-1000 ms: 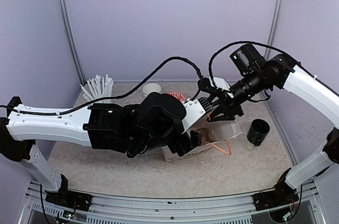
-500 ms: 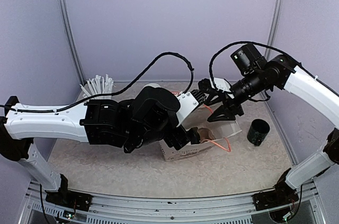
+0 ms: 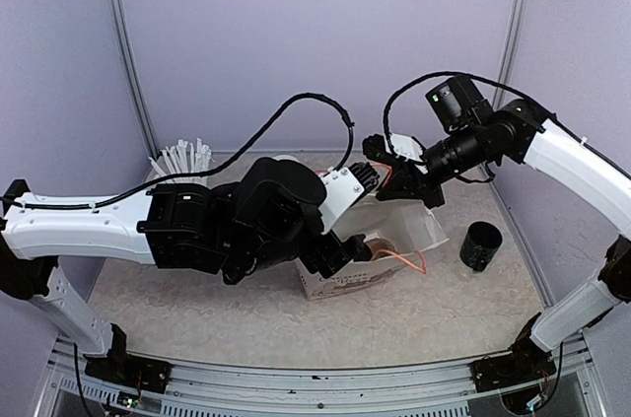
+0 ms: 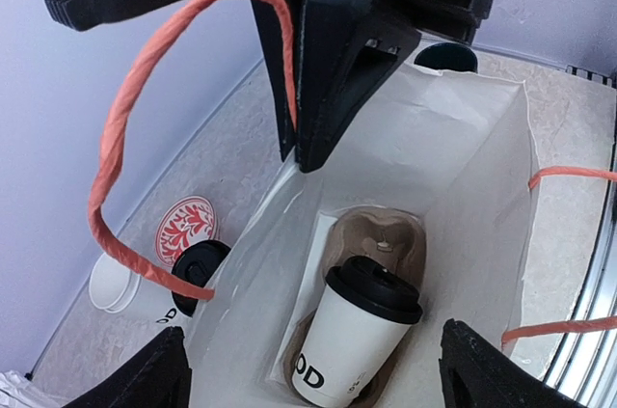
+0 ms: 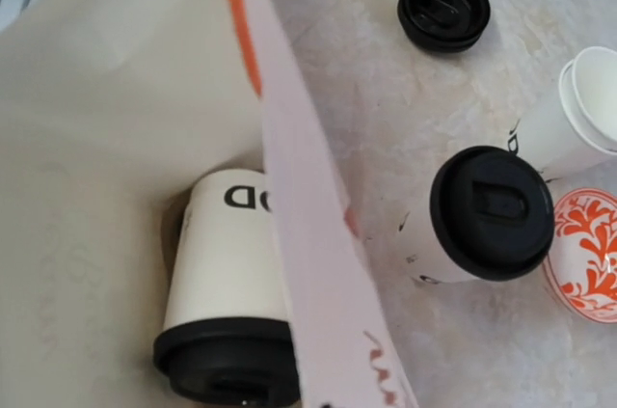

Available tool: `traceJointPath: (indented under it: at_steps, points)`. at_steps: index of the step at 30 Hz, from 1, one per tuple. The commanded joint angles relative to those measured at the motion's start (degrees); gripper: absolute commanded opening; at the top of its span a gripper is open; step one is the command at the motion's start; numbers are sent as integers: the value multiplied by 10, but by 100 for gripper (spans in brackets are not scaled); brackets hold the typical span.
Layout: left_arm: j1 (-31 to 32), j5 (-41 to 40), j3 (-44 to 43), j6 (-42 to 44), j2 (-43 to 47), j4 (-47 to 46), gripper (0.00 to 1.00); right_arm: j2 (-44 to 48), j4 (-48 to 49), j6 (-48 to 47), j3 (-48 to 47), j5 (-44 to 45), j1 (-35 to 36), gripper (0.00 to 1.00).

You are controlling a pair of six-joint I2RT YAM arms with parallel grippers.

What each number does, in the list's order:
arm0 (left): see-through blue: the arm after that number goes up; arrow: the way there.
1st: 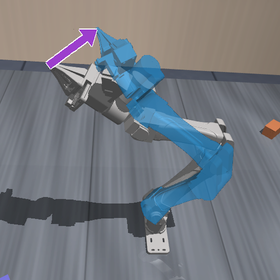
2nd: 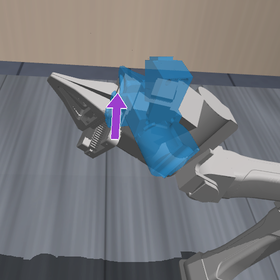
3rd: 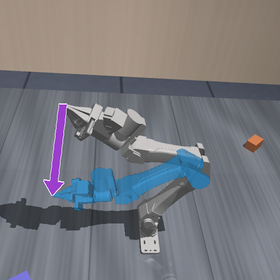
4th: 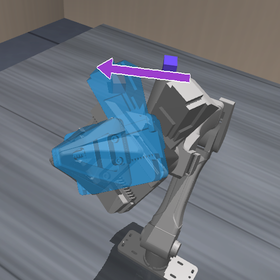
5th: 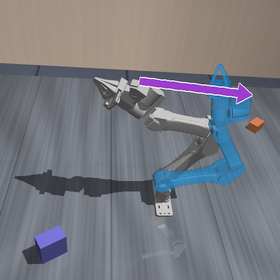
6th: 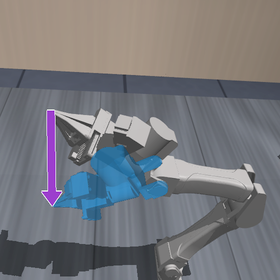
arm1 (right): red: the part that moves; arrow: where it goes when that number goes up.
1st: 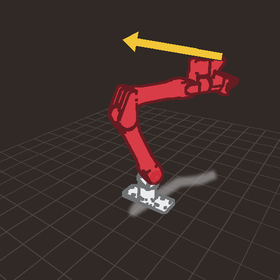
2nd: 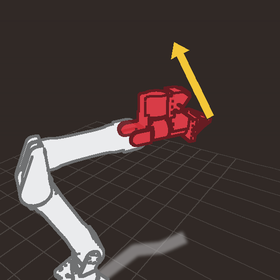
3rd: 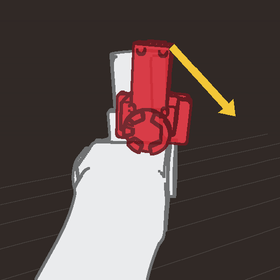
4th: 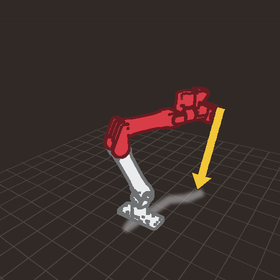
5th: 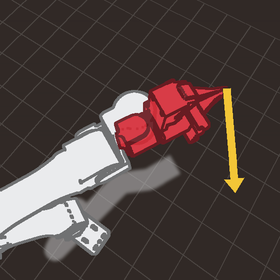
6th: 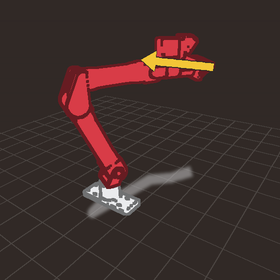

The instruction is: Pack the takeout coffee

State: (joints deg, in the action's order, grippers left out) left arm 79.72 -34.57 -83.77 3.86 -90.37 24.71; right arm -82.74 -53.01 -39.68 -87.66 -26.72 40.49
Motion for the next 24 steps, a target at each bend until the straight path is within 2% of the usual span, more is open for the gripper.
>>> traceJointPath:
  at_steps: [1,9,20,24]
  points:
    - [20,9,1,24,30,-3,86,1,-27,13,-29,-10,1,0]
    - [30,90,-56,59,22,53,70,11,-48,35,-41,-22,1,0]
    - [20,82,-173,58,-88,156,59,37,-63,70,-35,-47,1,0]
    - [26,69,-188,69,-115,178,57,50,-57,74,-24,-46,2,0]
